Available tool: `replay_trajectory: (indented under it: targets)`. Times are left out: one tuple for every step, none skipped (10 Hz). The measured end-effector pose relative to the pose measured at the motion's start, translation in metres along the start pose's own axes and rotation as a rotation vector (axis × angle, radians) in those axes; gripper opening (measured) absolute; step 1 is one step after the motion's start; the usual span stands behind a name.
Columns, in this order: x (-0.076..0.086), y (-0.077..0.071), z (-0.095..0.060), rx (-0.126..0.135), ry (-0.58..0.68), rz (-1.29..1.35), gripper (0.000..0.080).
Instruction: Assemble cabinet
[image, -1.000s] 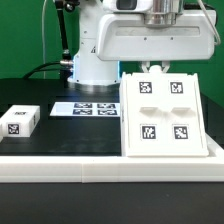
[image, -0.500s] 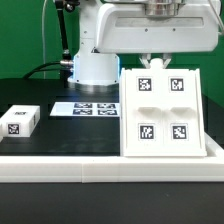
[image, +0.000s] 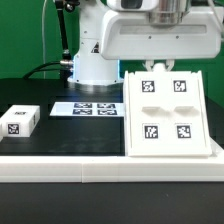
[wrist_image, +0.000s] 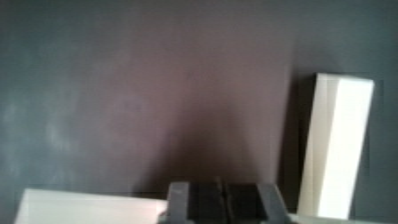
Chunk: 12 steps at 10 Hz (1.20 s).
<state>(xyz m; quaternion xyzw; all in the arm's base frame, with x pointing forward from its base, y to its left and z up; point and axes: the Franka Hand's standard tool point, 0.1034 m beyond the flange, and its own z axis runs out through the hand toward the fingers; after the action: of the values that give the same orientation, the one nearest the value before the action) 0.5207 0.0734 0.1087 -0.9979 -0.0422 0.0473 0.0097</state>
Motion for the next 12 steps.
replay_trajectory:
  targets:
    - [0.003,0.000,-0.002,0.000,0.005,0.000,0.0002]
    - [0.001,0.000,-0.001,0.000,0.005,0.000,0.0002]
    - [-0.003,-0.001,0.000,0.000,0.008,-0.003,0.0002]
    - [-0.005,-0.001,-0.003,0.001,0.011,-0.006,0.0002]
    - [-0.003,0.000,-0.008,0.003,0.008,-0.007,0.0002]
    - [0.001,0.002,-0.014,0.005,-0.002,-0.004,0.0002]
    - [0.005,0.003,-0.019,0.007,-0.012,-0.002,0.0002]
    - [0.013,0.004,-0.025,0.009,-0.024,-0.007,0.0002]
    - [0.023,0.007,-0.030,0.009,-0.029,-0.007,0.0002]
    - [0.028,0.008,-0.030,0.008,-0.029,-0.006,0.0002]
    - [0.028,0.006,-0.029,0.008,-0.036,-0.007,0.0002]
    - [0.028,0.006,-0.029,0.008,-0.037,-0.006,0.0002]
